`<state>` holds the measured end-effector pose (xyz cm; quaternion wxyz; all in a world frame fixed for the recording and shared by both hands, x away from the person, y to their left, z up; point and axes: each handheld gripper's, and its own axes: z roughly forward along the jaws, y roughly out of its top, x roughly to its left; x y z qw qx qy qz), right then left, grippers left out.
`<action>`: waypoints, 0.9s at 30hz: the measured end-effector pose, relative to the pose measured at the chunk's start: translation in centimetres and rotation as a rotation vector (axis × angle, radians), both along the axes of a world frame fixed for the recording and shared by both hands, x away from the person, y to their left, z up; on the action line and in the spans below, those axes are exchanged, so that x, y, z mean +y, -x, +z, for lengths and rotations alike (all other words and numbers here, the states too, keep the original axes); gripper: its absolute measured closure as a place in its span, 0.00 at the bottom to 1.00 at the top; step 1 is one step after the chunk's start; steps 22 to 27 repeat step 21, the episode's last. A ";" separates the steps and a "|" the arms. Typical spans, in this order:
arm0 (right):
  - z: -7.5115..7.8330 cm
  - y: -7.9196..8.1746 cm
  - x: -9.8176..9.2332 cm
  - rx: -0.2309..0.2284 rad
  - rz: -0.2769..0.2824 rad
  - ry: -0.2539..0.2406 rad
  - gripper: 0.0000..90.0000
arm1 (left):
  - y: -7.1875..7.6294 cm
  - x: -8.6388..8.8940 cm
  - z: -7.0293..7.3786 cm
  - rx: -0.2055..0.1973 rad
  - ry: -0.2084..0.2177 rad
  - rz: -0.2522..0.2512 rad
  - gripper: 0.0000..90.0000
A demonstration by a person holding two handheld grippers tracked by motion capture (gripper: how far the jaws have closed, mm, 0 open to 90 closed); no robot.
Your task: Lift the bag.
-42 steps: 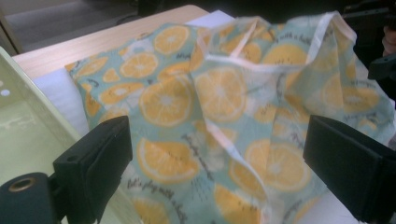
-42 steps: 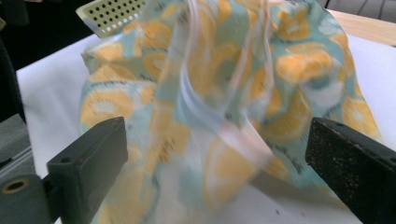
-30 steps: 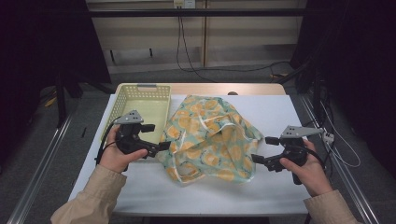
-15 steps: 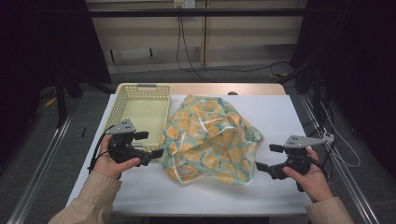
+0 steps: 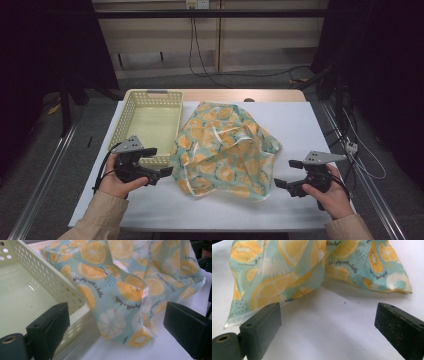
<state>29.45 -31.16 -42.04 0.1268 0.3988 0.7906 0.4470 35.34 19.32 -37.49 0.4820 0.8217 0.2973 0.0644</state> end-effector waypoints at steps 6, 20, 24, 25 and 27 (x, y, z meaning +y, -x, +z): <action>-0.6 0.4 -0.2 -0.001 -0.009 -0.006 0.08 | 0.8 0.4 -0.6 -0.002 0.000 -0.004 0.08; -1.1 0.6 -0.1 -0.002 -0.012 -0.015 0.08 | 1.6 0.9 -3.2 0.022 -0.020 -0.008 0.08; -1.1 0.6 -0.1 -0.002 -0.009 -0.018 0.08 | 1.6 0.9 -3.3 0.008 -0.014 0.003 0.08; -1.1 0.6 -0.1 -0.002 -0.009 -0.018 0.08 | 1.6 0.9 -3.3 0.008 -0.014 0.003 0.08; -1.1 0.6 -0.1 -0.002 -0.009 -0.018 0.08 | 1.6 0.9 -3.3 0.008 -0.014 0.003 0.08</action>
